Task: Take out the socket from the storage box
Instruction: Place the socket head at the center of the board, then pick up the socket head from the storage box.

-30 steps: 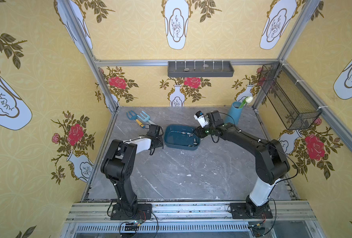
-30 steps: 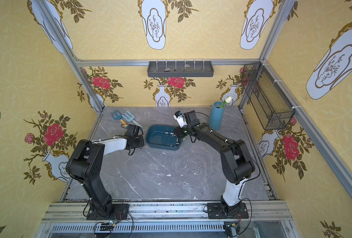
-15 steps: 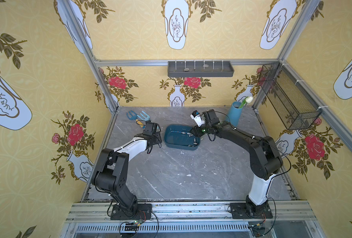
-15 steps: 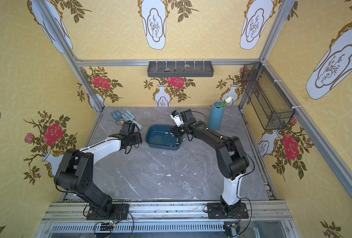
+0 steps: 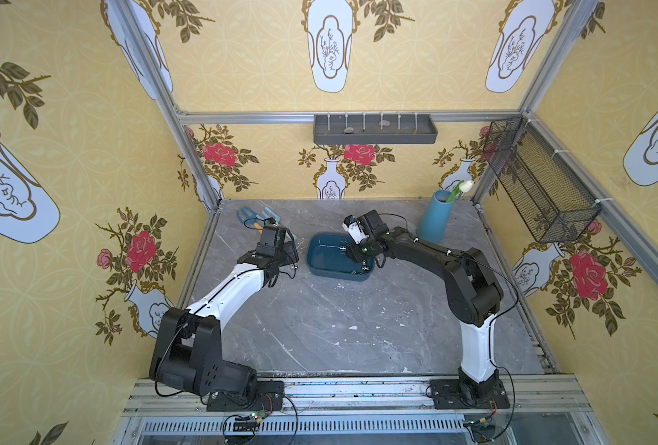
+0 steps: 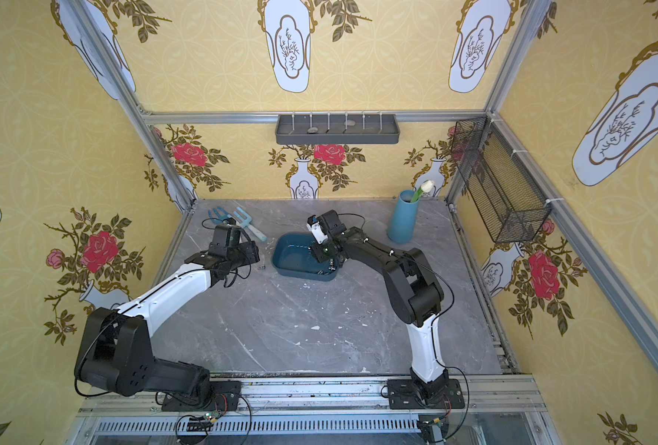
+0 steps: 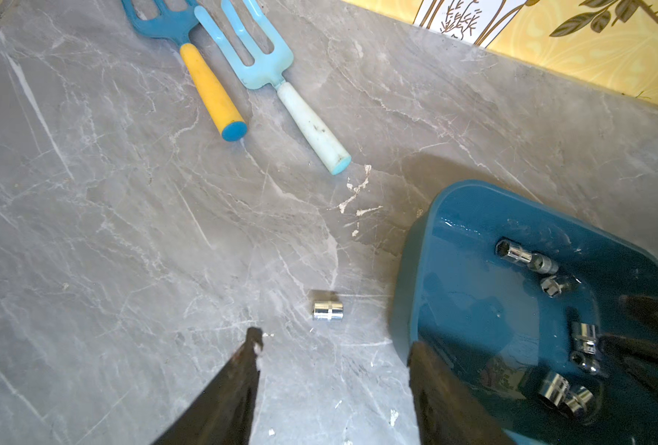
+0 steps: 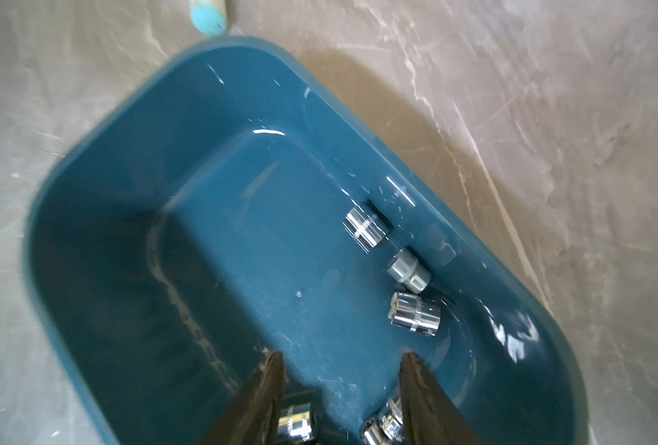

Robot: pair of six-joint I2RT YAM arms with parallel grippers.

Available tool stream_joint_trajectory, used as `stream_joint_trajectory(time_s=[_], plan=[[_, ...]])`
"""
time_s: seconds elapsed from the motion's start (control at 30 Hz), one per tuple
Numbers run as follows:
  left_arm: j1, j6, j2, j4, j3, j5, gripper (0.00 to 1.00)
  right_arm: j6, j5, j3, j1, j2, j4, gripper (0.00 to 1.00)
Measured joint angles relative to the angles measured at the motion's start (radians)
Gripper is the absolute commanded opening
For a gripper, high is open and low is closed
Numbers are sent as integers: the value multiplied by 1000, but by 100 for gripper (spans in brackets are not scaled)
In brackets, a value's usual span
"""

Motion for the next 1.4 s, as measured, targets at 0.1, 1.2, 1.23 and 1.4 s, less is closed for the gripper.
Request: stream_joint_trajectory(time_s=[0.1, 1.2, 1.23, 1.4], plan=[[0, 8, -1, -2, -2, 0, 67, 29, 33, 13, -1, 35, -5, 53], [0, 24, -24, 24, -45, 34, 67, 83, 113, 21, 22, 107, 50, 53], [0, 24, -25, 25, -45, 34, 67, 80, 106, 19, 27, 106, 52, 53], [0, 24, -30, 40, -47, 34, 67, 76, 80, 2, 43, 86, 53, 53]])
